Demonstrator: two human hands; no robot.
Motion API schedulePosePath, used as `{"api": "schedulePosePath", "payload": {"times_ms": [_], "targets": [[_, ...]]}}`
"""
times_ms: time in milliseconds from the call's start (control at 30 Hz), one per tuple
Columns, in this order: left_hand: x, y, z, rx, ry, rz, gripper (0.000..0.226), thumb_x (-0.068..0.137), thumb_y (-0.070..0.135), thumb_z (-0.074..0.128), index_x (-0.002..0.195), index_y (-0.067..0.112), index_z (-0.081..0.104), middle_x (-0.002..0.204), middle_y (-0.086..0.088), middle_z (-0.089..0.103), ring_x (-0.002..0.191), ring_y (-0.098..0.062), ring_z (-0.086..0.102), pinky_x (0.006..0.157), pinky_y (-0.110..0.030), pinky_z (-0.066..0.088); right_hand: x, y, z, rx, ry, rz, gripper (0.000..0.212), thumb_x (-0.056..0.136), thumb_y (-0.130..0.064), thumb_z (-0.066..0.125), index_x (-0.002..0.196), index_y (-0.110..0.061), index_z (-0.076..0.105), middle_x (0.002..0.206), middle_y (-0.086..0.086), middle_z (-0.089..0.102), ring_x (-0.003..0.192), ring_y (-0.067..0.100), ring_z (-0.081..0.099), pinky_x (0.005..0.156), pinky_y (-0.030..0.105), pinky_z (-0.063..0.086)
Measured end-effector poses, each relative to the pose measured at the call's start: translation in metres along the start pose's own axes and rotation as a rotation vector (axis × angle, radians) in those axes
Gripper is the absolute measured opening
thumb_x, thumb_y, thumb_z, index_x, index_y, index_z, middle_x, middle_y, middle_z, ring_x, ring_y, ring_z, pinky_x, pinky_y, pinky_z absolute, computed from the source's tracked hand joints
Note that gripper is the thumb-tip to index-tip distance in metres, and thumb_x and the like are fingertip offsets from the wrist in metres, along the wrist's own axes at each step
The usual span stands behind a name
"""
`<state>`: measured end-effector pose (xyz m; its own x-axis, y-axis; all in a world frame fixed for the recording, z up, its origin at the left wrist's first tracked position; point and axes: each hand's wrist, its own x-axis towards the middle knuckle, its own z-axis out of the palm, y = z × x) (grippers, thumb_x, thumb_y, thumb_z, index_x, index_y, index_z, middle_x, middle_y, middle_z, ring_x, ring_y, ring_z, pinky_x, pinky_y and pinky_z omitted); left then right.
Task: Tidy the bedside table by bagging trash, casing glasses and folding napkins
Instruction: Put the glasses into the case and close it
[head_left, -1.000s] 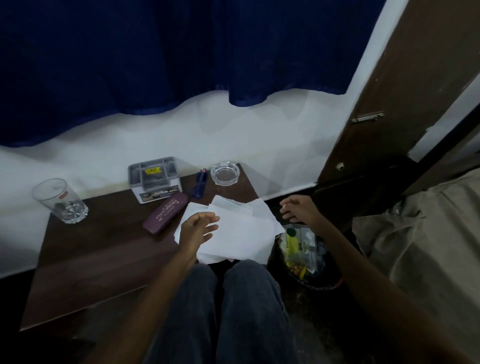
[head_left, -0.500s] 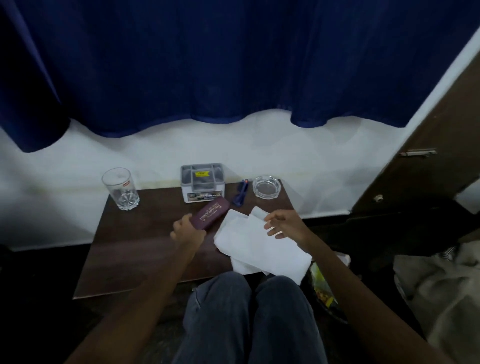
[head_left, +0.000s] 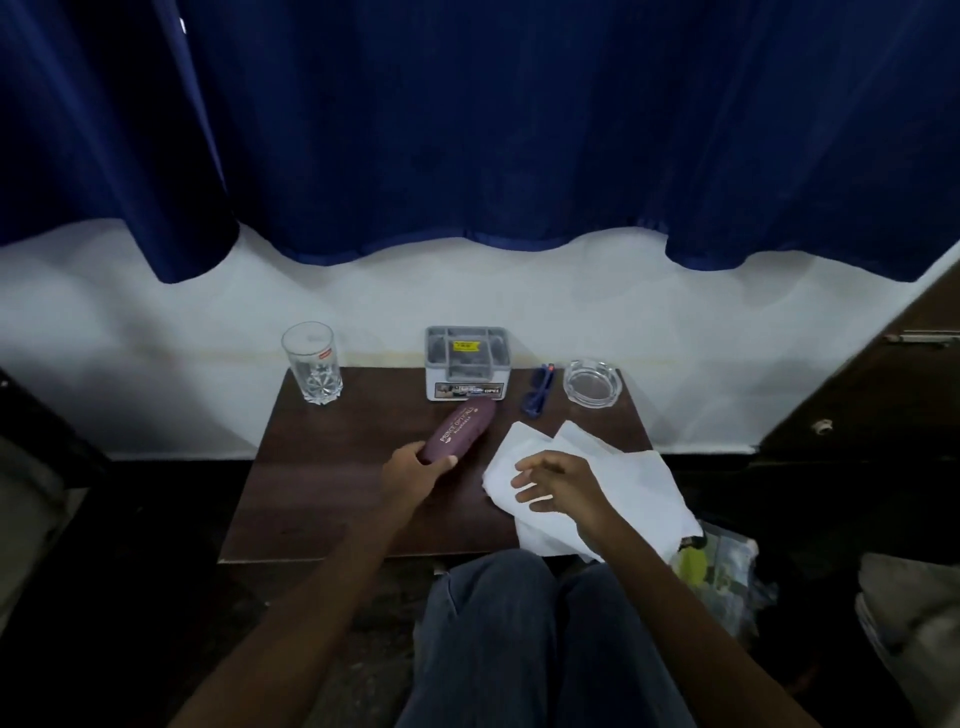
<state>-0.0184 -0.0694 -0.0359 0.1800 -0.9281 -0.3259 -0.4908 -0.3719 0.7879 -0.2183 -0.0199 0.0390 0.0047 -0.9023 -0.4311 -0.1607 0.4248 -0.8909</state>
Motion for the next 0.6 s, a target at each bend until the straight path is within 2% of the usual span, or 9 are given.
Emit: {"api": "schedulePosePath", "payload": {"times_ms": [67,100,167,233,300,400,500,600], "targets": [[-0.011,-0.001,-0.012,-0.080,-0.021,0.029,0.064,0.063,0.045,0.075,0.114,0.007,0.066,0.109,-0.014,0.070,0.093,-0.023,0.064,0.085,-0.037,0.050,-0.008,0.005,0.019,0.122,0.032,0.044,0.019,0.089,0.000,0.046,0.084,-0.007,0.063,0.080,0.014,0.067,0.063,0.021,0.063,0.058,0.022,0.049],[-0.018,0.000,-0.021,-0.102,-0.049,0.052,0.069,0.059,0.048,0.074,0.112,0.005,0.067,0.107,-0.015,0.071,0.089,-0.019,0.063,0.081,-0.031,0.051,-0.013,0.008,0.030,0.181,0.041,0.072,0.017,0.089,-0.001,0.048,0.088,-0.007,0.063,0.082,0.013,0.067,0.064,0.021,0.064,0.058,0.023,0.050],[-0.032,0.003,-0.039,-0.084,-0.129,0.090,0.057,0.069,0.038,0.075,0.115,0.004,0.065,0.108,-0.012,0.070,0.089,-0.013,0.059,0.068,-0.008,0.045,-0.023,0.016,0.051,0.337,0.023,0.110,0.013,0.089,-0.007,0.052,0.097,-0.010,0.061,0.086,0.011,0.067,0.068,0.022,0.066,0.061,0.027,0.052],[-0.048,0.004,-0.057,-0.076,-0.171,0.109,0.040,0.080,0.022,0.070,0.117,0.006,0.064,0.106,-0.008,0.069,0.086,-0.008,0.059,0.061,0.001,0.041,-0.032,0.025,0.068,0.549,-0.010,0.156,0.016,0.091,-0.016,0.054,0.106,-0.014,0.057,0.095,0.010,0.066,0.077,0.024,0.066,0.065,0.030,0.053],[-0.066,0.004,-0.075,-0.092,-0.228,0.119,0.035,0.083,0.019,0.067,0.117,0.011,0.064,0.099,0.000,0.068,0.078,0.002,0.059,0.061,0.002,0.042,-0.038,0.034,0.079,0.722,-0.035,0.207,0.027,0.091,-0.025,0.056,0.116,-0.016,0.053,0.107,0.012,0.063,0.088,0.027,0.065,0.069,0.034,0.051],[-0.092,0.003,-0.092,-0.078,-0.313,0.151,0.032,0.086,0.017,0.064,0.117,0.018,0.061,0.094,0.012,0.065,0.068,0.016,0.060,0.062,0.003,0.042,-0.045,0.045,0.086,0.791,-0.074,0.212,0.040,0.090,-0.032,0.056,0.126,-0.018,0.047,0.118,0.016,0.060,0.098,0.029,0.062,0.074,0.036,0.051],[-0.109,-0.002,-0.100,-0.056,-0.344,0.155,0.025,0.087,0.017,0.062,0.111,0.026,0.057,0.090,0.018,0.061,0.074,0.009,0.059,0.061,0.002,0.041,-0.051,0.048,0.085,0.771,-0.103,0.188,0.043,0.090,-0.036,0.054,0.129,-0.021,0.044,0.127,0.016,0.056,0.103,0.029,0.060,0.078,0.038,0.051],[-0.119,-0.011,-0.102,-0.022,-0.378,0.121,0.030,0.087,0.022,0.063,0.117,0.020,0.059,0.105,0.008,0.063,0.087,0.002,0.057,0.071,-0.008,0.044,-0.056,0.051,0.080,0.788,-0.153,0.197,0.046,0.089,-0.037,0.054,0.132,-0.020,0.047,0.123,0.012,0.059,0.106,0.029,0.059,0.078,0.039,0.052]]}}
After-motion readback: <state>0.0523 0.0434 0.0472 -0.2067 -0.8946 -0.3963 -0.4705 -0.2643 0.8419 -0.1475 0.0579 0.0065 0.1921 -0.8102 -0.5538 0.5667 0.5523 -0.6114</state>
